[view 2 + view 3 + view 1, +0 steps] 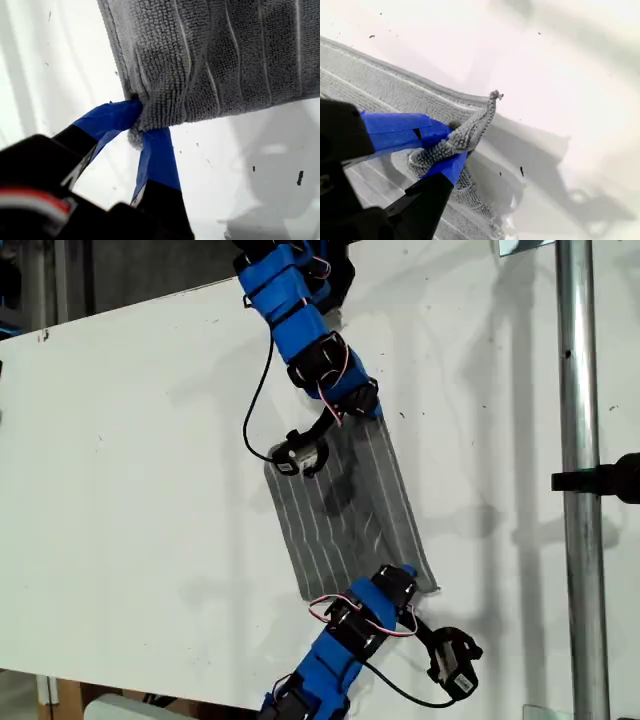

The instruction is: Grasp corners of a towel and fold twice.

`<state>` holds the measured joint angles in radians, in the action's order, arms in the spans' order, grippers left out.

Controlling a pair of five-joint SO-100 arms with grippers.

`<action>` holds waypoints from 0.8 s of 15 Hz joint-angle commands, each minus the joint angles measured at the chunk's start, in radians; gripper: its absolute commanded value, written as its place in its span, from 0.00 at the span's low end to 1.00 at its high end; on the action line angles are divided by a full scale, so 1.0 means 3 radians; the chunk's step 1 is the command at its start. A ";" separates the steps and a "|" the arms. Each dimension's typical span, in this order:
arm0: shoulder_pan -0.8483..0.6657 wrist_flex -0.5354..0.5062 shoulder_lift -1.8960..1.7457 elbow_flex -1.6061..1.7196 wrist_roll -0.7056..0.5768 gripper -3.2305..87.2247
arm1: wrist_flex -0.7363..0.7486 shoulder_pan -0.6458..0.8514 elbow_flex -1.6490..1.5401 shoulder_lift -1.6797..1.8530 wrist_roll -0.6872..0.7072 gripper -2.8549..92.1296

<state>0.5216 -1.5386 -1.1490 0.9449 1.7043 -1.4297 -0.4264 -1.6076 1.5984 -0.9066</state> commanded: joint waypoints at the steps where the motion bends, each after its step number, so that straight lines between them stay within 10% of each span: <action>1: -0.0128 -0.0225 -0.0276 -0.0020 0.0015 0.01 | 0.0005 0.0348 0.0189 0.0169 0.0082 0.03; 7: -0.1560 -0.0445 -0.1345 0.1135 -0.0685 0.01 | 0.0879 0.2142 0.0337 -0.0164 0.1232 0.03; 12: -0.2618 -0.0460 -0.2608 0.2286 -0.1089 0.01 | 0.1365 0.2700 0.1074 -0.0798 0.1600 0.03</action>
<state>-0.2102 -1.6782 -1.8254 1.5923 1.3975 -1.0554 0.3543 -1.3883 1.3484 -0.4479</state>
